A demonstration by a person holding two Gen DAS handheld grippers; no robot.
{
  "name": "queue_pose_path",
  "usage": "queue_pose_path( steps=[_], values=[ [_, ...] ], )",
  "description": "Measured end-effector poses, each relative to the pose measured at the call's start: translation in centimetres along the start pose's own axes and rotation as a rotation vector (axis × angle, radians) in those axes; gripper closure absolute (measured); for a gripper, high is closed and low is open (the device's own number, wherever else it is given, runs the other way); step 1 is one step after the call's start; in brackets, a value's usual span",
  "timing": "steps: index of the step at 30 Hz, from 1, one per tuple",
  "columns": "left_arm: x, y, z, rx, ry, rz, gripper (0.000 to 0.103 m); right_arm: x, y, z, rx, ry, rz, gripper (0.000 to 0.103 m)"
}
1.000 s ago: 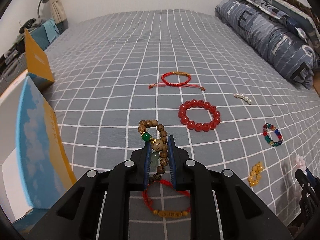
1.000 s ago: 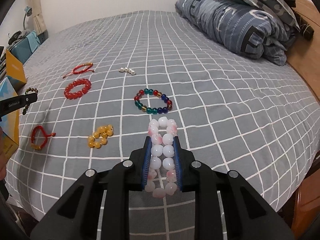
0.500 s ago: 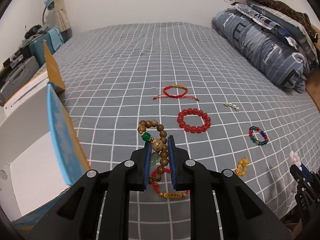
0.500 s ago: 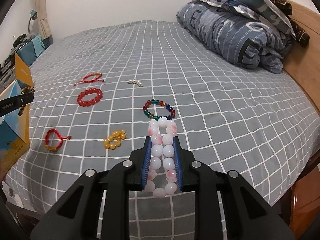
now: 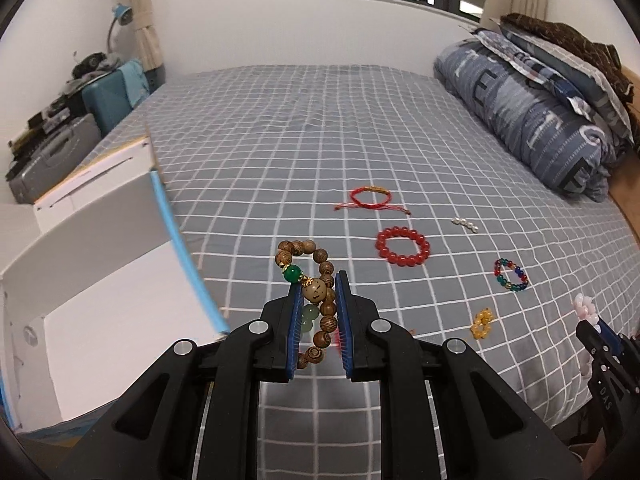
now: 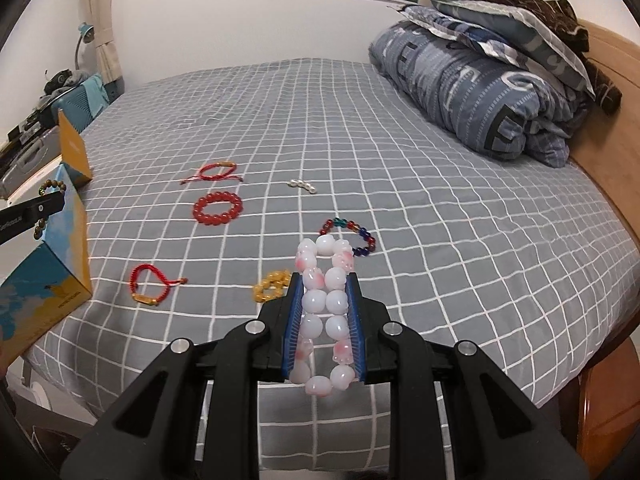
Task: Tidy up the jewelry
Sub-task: 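Carry both held bracelets over the open white cardboard box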
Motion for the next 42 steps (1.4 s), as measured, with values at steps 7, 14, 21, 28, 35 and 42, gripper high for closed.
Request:
queue_pose_path(
  steps=[7, 14, 21, 28, 35, 42],
  values=[
    [2.0, 3.3, 0.2, 0.044, -0.013, -0.029, 0.087, -0.3, 3.0, -1.4, 0.021, 0.004, -0.045, 0.083],
    [3.3, 9.0, 0.9, 0.121, -0.008, -0.093, 0.087, -1.8, 7.6, -3.6, 0.046, 0.02, -0.124, 0.083],
    [4.2, 15.3, 2.1, 0.197, -0.006, -0.159, 0.087, -2.0, 15.5, -5.9, 0.132, 0.019, -0.202, 0.083],
    [5.5, 20.8, 3.2, 0.275, -0.01, -0.229, 0.087, -0.6, 25.1, -7.6, 0.247, -0.013, -0.291, 0.083],
    [5.2, 25.7, 5.2, 0.354, 0.028, -0.279, 0.087, -0.4, 33.9, -7.2, 0.357, 0.002, -0.407, 0.083],
    [3.1, 29.3, 7.3, 0.43, 0.1, -0.287, 0.087, -1.8, 40.4, -5.0, 0.44, 0.091, -0.49, 0.083]
  ],
)
Point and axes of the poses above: each gripper's, at about its wrist camera, not at the fingertips, and x roughly against the way its jaws point, y to its left, z to its underside, the point moved 7 cm from there along -x, roughly the way its jaws point, and after that the axes turned 3 degrees about -z, right-handed, at the moved point
